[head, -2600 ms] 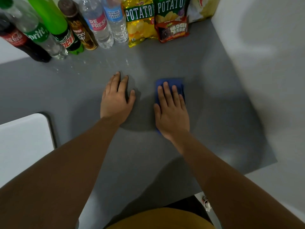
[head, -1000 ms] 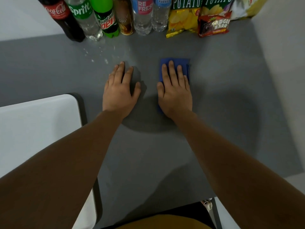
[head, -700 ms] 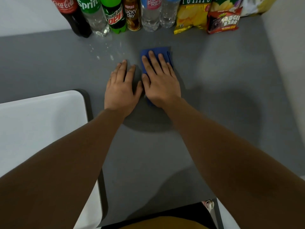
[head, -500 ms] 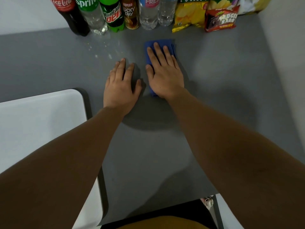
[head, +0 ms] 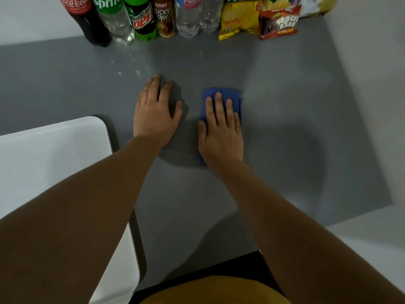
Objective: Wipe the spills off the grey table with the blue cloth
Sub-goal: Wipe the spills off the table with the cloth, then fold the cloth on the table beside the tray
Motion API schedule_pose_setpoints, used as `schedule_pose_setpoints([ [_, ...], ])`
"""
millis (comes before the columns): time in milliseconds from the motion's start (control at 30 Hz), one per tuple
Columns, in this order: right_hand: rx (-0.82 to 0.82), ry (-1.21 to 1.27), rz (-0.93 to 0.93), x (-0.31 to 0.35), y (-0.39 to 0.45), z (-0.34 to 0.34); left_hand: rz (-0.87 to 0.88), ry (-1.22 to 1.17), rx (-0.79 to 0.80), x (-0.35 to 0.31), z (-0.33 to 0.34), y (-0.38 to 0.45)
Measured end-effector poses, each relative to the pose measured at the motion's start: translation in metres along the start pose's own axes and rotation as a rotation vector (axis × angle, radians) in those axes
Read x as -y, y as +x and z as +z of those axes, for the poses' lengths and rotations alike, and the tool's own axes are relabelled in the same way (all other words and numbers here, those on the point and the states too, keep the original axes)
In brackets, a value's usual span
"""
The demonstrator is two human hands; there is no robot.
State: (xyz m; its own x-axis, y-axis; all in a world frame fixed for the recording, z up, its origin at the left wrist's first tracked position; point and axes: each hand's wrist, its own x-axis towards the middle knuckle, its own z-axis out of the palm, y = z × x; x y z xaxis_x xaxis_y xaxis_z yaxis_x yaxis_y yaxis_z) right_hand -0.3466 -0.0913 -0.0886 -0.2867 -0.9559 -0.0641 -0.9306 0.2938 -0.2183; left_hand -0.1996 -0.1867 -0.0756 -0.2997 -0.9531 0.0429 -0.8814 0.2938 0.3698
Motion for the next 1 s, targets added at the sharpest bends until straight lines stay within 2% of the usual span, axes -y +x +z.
schedule_pose_setpoints([
  [233, 0.051, 0.031, 0.008, 0.027, 0.012, 0.002, -0.001, -0.021, -0.007, 0.000, -0.005, -0.007],
  [433, 0.069, 0.103, -0.087, 0.008, 0.032, -0.022, 0.043, -0.058, -0.004, -0.006, -0.011, -0.020],
  [533, 0.058, -0.007, -0.143, -0.009, 0.052, -0.037, 0.046, -0.084, -0.005, -0.011, -0.013, -0.027],
  [733, 0.195, -0.121, -0.153, -0.016, 0.083, -0.056, 0.055, -0.113, 0.013, -0.021, -0.014, -0.041],
  [1000, 0.308, 0.136, -0.116, -0.021, 0.088, -0.067, 0.024, -0.181, 0.081, -0.031, -0.010, -0.056],
])
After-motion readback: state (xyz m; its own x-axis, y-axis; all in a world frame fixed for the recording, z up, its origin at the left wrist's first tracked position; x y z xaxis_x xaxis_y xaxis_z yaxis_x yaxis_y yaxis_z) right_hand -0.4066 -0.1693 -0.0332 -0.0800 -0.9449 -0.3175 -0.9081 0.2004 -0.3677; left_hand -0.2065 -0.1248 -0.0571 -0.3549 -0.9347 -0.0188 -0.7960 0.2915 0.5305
